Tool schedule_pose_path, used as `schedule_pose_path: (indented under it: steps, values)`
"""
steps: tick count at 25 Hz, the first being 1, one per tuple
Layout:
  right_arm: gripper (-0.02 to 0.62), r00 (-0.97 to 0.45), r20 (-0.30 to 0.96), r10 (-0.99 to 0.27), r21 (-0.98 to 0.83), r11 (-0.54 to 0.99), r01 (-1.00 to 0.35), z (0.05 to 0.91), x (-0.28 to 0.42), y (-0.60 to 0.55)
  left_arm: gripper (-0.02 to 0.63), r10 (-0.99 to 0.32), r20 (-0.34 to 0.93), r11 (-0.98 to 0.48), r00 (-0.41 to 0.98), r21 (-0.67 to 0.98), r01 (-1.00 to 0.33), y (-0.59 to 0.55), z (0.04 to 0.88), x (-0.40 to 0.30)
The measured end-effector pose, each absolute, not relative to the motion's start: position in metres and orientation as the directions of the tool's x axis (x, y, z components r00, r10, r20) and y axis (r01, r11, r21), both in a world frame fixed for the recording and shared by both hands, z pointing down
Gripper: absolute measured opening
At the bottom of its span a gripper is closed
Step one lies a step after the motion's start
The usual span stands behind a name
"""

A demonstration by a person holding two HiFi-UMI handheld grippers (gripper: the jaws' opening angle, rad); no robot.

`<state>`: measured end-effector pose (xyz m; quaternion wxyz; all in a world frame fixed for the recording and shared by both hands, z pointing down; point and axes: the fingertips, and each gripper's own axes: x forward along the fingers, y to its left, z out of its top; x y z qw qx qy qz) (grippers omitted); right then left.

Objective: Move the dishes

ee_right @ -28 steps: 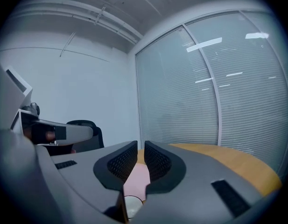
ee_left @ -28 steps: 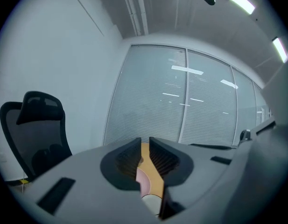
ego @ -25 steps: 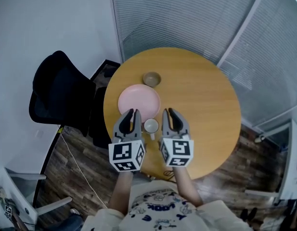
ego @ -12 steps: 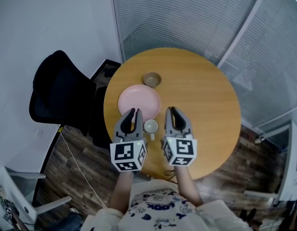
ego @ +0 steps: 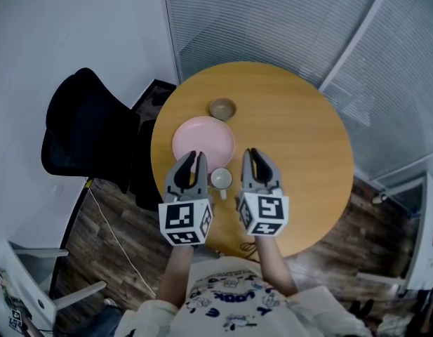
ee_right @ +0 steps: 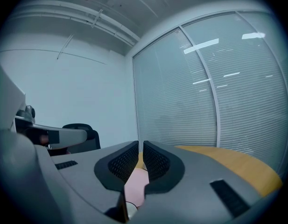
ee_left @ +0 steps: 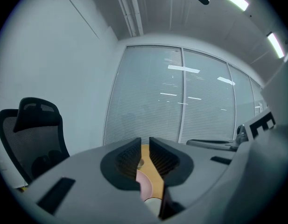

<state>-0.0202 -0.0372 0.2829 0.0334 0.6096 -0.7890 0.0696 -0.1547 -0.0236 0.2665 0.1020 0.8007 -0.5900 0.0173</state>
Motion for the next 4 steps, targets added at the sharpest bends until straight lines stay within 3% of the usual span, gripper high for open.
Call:
schedule_pose_path:
  steps: [4]
  values:
    - [0.032,-0.257,0.137,-0.957,-0.061,0.251,-0.966,0.2818,-0.0257,-0.0396,0.055,-0.942,0.142,-0.287,0.305,0.136,-0.948,-0.0261,0.2644,-0.1581]
